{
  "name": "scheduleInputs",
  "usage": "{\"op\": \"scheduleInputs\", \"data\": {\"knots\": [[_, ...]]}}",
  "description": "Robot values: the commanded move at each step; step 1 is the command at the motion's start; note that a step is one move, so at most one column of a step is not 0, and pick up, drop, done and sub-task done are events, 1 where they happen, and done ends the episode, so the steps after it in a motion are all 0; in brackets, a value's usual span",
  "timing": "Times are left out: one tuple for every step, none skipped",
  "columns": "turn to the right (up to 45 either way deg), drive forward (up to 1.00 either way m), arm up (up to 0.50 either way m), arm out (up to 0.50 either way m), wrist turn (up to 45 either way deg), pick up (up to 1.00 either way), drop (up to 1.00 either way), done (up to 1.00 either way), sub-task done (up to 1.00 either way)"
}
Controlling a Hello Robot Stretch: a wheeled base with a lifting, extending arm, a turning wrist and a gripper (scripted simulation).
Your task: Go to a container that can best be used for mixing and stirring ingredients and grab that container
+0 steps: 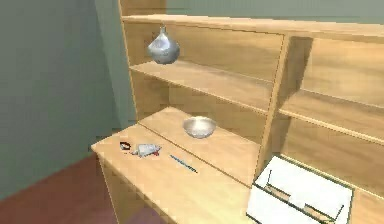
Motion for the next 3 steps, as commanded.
{"op": "scheduleInputs", "data": {"knots": [[-45.0, 0.0, 0.0, 0.0, 0.0, 0.0, 0.0, 0.0, 0.0], [-39.0, 0.0, 0.0, 0.0, 0.0, 0.0, 0.0, 0.0, 0.0], [42.0, 0.0, 0.0, 0.0, 0.0, 0.0, 0.0, 0.0, 0.0]]}}
